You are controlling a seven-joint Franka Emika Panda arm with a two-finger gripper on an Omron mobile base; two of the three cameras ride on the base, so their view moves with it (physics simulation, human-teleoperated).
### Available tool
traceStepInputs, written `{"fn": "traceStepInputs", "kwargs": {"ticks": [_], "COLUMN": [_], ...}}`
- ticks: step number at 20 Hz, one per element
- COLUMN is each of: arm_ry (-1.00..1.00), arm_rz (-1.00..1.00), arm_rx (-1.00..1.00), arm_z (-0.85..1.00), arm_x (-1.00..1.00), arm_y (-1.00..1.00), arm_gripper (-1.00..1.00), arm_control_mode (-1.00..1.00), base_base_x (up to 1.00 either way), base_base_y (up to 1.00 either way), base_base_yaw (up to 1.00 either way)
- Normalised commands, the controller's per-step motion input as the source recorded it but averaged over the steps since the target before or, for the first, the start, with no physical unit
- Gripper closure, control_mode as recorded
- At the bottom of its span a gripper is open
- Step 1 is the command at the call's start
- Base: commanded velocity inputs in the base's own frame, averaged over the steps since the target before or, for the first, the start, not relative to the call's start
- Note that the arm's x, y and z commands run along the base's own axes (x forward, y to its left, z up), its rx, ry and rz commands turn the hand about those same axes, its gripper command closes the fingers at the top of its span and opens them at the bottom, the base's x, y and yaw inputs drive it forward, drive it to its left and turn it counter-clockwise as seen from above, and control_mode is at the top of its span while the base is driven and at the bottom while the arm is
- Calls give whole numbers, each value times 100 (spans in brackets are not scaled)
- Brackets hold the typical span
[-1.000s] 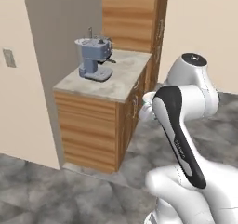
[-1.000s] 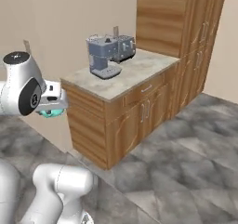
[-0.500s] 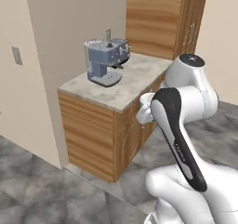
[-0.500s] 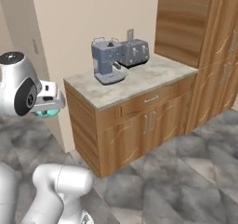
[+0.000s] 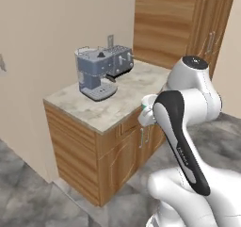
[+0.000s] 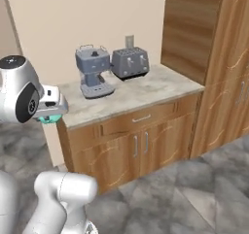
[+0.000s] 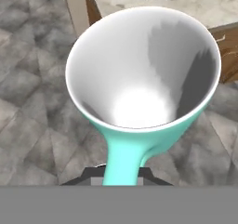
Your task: Clear the mugs and bowl far away from the sink.
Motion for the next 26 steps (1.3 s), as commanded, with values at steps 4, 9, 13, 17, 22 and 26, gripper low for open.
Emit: {"fn": "traceStepInputs", "kwargs": {"ticks": [4, 9, 13, 17, 22, 26], "arm_ry": [0, 0, 0, 0, 0, 0], "arm_rz": [0, 0, 0, 0, 0, 0], "arm_rx": [0, 0, 0, 0, 0, 0], "arm_z": [0, 0, 0, 0, 0, 0], "arm_x": [0, 0, 0, 0, 0, 0], "arm_y": [0, 0, 0, 0, 0, 0], "arm_gripper": [100, 100, 100, 100, 100, 100], "arm_control_mode": [100, 100, 100, 100, 100, 100], "base_base_x": [100, 95, 100, 100, 89, 99], "base_base_y": [-100, -100, -96, -94, -100, -29], "base_base_yaw": [21, 14, 14, 17, 39, 35]}}
